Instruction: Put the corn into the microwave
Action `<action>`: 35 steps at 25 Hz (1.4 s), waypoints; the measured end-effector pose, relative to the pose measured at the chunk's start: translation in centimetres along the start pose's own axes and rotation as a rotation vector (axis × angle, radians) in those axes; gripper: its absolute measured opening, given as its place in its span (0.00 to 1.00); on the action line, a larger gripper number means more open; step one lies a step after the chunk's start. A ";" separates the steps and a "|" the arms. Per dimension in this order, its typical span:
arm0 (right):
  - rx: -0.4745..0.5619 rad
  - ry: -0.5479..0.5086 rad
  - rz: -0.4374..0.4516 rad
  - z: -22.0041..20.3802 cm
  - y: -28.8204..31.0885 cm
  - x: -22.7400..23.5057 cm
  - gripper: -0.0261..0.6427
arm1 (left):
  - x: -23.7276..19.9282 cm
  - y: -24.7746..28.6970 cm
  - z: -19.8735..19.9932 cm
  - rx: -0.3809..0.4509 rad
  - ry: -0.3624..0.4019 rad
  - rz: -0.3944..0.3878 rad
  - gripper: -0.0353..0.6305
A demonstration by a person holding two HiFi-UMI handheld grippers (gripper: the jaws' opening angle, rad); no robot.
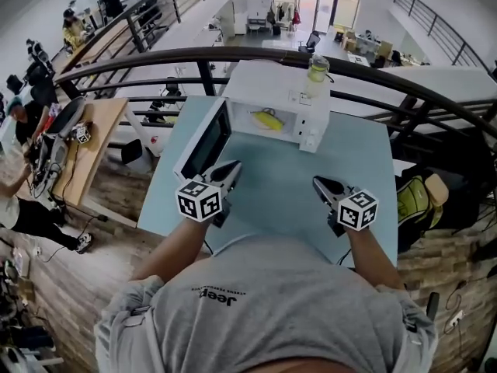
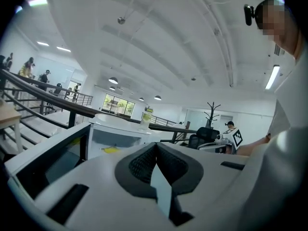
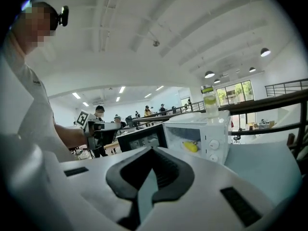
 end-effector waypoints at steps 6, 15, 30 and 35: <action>0.035 -0.009 0.020 0.5 -2.9 0.3 0.07 | 3.3 -0.7 -0.4 -0.009 -0.001 0.009 0.08; 0.088 0.097 -0.089 1.1 -2.1 0.2 0.07 | 1.9 -1.4 1.9 -0.019 0.081 -0.133 0.08; 0.079 0.116 -0.135 1.9 0.7 -0.5 0.06 | -1.4 -2.2 1.7 -0.012 0.046 -0.168 0.08; 0.057 0.095 -0.131 1.8 0.6 -0.1 0.06 | -1.4 -1.9 1.7 -0.005 0.037 -0.161 0.08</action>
Point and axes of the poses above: the fingertips, and each gripper's own axes: y forward along the fingers, x to its right, z out of its top, the point moved 3 cm from there along -y, backward along the fingers, and after that the axes turned 1 degree about y, right-handed, at the moved point
